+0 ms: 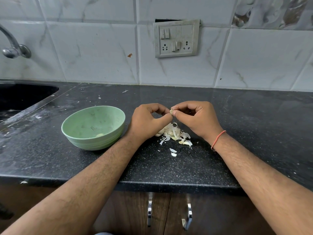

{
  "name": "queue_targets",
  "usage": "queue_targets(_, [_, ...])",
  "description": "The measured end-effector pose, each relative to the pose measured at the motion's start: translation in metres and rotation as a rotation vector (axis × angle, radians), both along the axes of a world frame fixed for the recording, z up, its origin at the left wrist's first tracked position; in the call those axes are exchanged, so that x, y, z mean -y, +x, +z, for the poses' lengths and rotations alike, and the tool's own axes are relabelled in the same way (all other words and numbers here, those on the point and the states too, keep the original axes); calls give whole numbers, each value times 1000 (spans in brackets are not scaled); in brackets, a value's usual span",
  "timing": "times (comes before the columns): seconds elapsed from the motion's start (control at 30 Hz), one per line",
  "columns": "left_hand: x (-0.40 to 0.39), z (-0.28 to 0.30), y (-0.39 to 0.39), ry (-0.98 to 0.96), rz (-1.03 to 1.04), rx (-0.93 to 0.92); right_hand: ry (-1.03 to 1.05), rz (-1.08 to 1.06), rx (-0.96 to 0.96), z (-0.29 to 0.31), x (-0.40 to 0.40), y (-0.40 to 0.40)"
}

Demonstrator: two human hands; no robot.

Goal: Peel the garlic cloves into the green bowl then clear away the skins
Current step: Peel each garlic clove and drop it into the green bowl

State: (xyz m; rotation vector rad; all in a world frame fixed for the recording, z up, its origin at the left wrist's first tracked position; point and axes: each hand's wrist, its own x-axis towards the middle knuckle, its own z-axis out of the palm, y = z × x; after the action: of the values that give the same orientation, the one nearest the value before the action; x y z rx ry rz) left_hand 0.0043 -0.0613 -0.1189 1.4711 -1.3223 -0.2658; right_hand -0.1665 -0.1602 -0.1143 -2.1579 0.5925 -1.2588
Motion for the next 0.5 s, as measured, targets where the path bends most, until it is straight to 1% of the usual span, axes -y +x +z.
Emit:
queue_targets(0.17, [3, -1, 0, 1, 17, -27, 52, 24, 23, -1, 3, 0])
queue_targets(0.27, [6, -1, 1, -12, 31, -91, 150, 54, 77, -1, 6, 0])
queue_targets(0.37, [3, 1, 1, -44, -6, -173, 254, 97, 116, 0, 7, 0])
queue_targets(0.5, [3, 0, 1, -59, 5, -132, 320, 138, 135, 0, 8, 0])
